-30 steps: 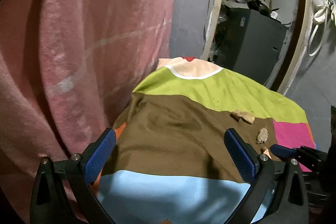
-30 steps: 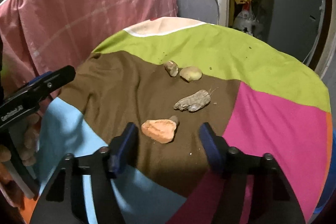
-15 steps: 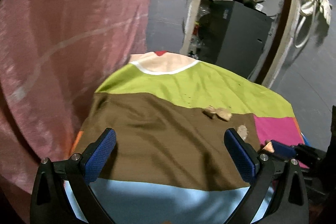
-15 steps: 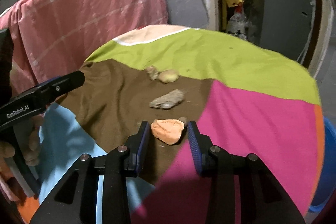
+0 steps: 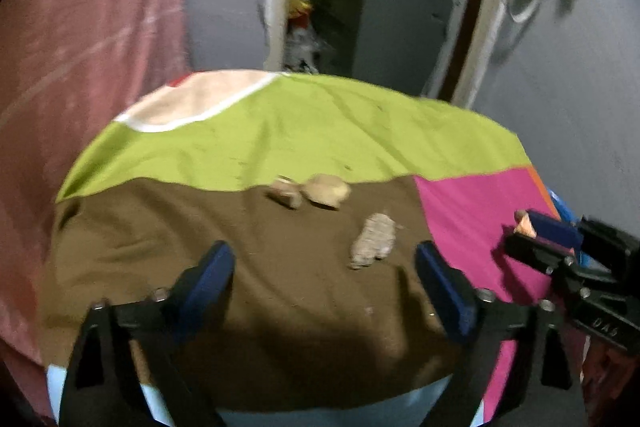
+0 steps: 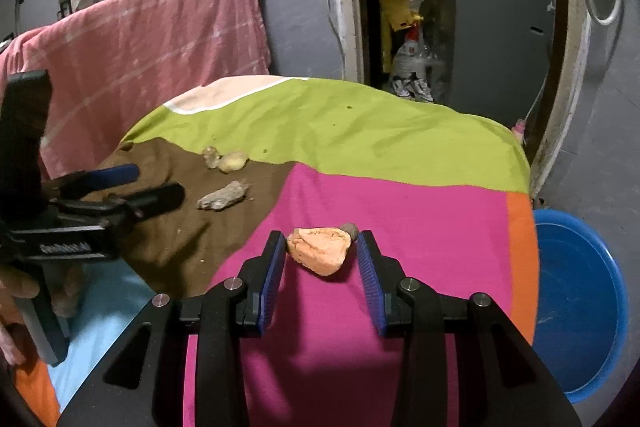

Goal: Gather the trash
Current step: 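Grasp a grey stone with the left tool while the right tool grasps an orange stone, then lift both stones and carry them toward the blue bucket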

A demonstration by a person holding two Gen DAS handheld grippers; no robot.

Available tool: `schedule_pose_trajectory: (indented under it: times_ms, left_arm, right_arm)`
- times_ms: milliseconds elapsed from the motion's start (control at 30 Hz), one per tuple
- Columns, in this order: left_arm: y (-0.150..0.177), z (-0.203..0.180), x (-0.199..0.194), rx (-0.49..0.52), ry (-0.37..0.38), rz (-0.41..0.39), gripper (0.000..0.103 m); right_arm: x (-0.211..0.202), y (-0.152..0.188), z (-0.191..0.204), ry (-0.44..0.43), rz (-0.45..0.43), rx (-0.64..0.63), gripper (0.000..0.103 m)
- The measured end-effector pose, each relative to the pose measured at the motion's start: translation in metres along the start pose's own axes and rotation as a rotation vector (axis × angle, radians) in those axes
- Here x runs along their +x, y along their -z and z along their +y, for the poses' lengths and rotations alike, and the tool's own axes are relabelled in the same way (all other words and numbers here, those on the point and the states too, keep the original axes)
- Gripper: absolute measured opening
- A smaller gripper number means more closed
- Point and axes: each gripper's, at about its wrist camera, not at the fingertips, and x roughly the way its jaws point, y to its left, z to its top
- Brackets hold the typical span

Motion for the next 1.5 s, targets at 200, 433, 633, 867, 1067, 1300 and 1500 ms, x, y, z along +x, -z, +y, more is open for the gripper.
schedule_pose_trajectory:
  times_ms: [200, 433, 633, 867, 1067, 1300, 1500]
  left_arm:
    - [-0.007, -0.006, 0.019, 0.033, 0.045, 0.057, 0.063]
    - [-0.013, -0.003, 0.025, 0.01, 0.077, 0.078, 0.034]
    - [-0.009, -0.023, 0.022, 0.089, 0.098, 0.101, 0.021]
    - [-0.006, -0.044, -0.012, 0.064, 0.137, -0.062, 0.02]
    - [-0.008, -0.072, -0.067, 0.025, 0.153, -0.311, 0.02]
    - [-0.012, -0.112, -0.119, 0.02, 0.182, -0.546, 0.02]
    - [-0.014, -0.147, -0.154, 0.034, 0.196, -0.689, 0.02]
  right_arm:
    - [-0.004, 0.0, -0.009, -0.011, -0.011, 0.009, 0.035]
    - [-0.006, 0.001, -0.013, -0.025, -0.025, 0.015, 0.035]
    - [-0.009, 0.005, -0.015, -0.031, -0.027, 0.022, 0.035]
    - [-0.035, 0.008, -0.02, -0.021, -0.121, 0.027, 0.035]
    - [-0.093, 0.006, -0.022, 0.045, -0.325, 0.003, 0.035]
    - [-0.164, 0.001, -0.021, 0.168, -0.519, -0.072, 0.035]
    - [-0.21, 0.001, -0.029, 0.252, -0.63, -0.091, 0.035]
